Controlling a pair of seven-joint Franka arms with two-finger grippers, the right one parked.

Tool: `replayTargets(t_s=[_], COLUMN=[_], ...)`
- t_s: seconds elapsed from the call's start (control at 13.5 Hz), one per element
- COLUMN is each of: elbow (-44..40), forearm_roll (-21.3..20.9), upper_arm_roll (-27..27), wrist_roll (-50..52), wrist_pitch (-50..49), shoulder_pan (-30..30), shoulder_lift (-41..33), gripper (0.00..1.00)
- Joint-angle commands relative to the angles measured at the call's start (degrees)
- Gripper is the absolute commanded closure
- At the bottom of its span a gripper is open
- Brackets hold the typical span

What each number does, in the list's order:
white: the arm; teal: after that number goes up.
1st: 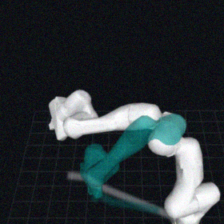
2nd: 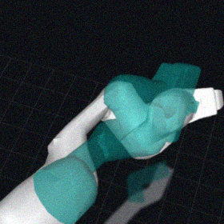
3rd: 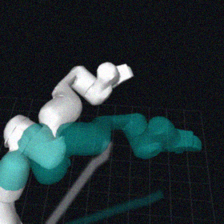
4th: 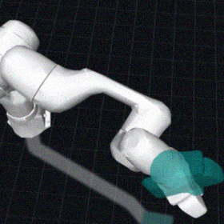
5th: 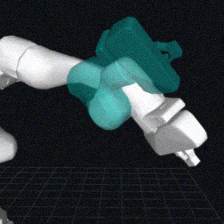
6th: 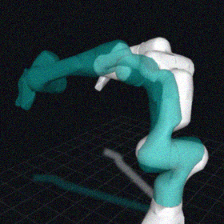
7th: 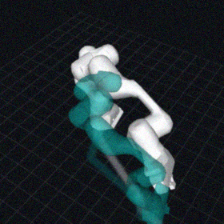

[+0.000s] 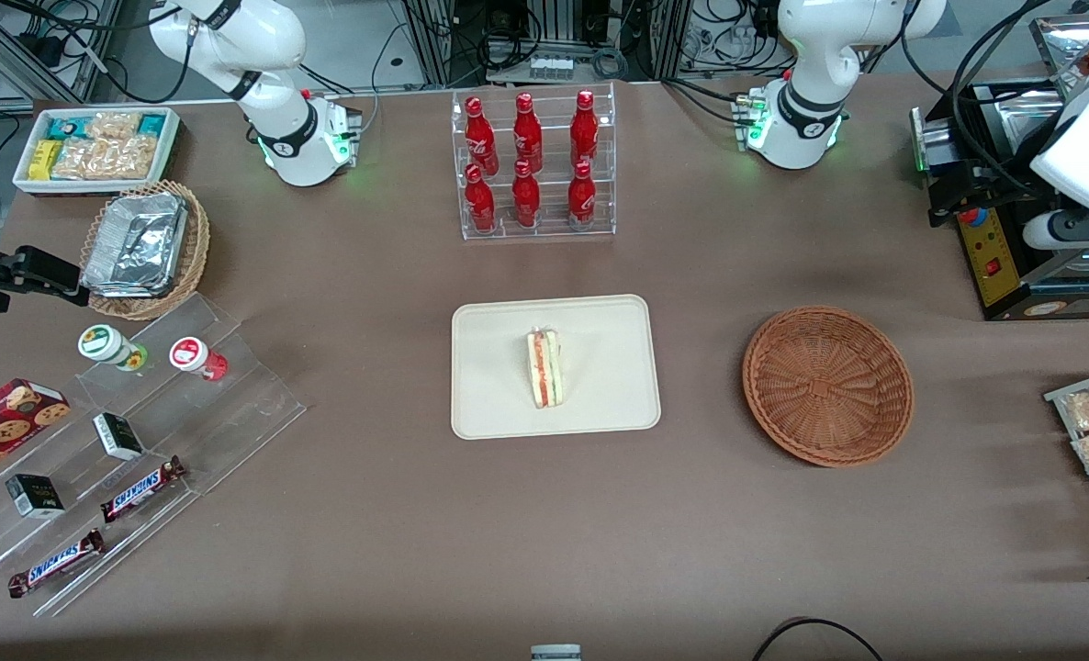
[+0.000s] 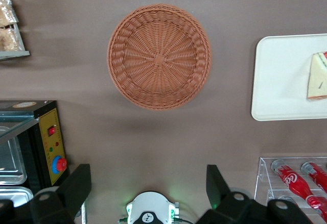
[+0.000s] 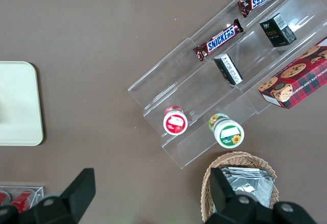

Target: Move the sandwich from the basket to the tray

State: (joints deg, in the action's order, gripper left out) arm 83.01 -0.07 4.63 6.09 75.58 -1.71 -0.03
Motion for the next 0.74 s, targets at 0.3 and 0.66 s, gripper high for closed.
replayTargets(t_s=[0.3, 0.66], elbow=[-1.63, -1.54], forearm_roll=[0.60, 0.69], upper_arm_roll=[-2.60, -5.60], wrist_roll=[-0.90, -0.82], wrist_pitch=[-0.34, -0.61], shoulder_pan=[-2.33, -3.12], shoulder_lift=[-0.06, -0.15], gripper=[0.00, 0.00])
